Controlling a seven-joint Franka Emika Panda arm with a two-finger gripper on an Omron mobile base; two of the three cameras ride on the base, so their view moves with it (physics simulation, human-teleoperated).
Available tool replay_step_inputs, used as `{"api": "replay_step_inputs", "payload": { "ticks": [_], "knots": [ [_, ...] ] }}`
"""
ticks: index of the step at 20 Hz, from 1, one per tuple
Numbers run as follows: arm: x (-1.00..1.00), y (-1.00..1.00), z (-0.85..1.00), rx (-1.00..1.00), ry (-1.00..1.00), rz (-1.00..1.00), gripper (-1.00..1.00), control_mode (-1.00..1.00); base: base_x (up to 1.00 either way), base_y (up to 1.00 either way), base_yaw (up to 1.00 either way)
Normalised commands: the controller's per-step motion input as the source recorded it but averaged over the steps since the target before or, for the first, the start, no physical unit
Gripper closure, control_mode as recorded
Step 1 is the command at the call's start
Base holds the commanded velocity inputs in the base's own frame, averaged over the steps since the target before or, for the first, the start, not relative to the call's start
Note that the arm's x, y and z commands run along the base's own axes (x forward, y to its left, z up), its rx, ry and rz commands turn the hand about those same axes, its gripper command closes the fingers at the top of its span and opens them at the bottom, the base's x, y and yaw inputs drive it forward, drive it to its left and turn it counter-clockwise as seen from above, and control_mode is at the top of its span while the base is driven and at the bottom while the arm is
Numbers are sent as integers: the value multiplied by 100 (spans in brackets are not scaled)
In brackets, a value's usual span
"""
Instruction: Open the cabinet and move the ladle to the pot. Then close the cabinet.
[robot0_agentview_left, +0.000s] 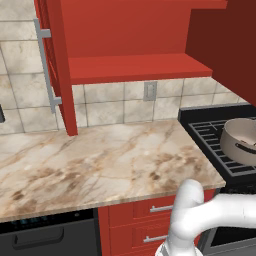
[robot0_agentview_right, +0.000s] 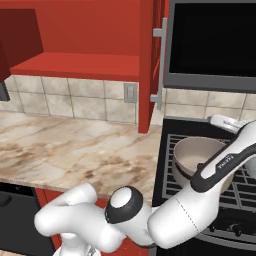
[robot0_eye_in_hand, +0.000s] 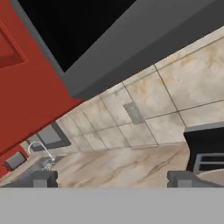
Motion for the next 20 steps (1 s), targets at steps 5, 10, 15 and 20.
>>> {"api": "replay_step_inputs", "payload": {
  "ticks": [5,10,15,20],
  "knots": [
    [-19,39,43,14,0,8,-100,-100,0,0,0],
    [-1,34,40,14,0,7,-100,-100,0,0,0],
    [-14,50,30,10,-3,7,-100,-100,0,0,0],
    [-43,73,1,4,-5,7,-100,-100,0,0,0]
  ]
}}
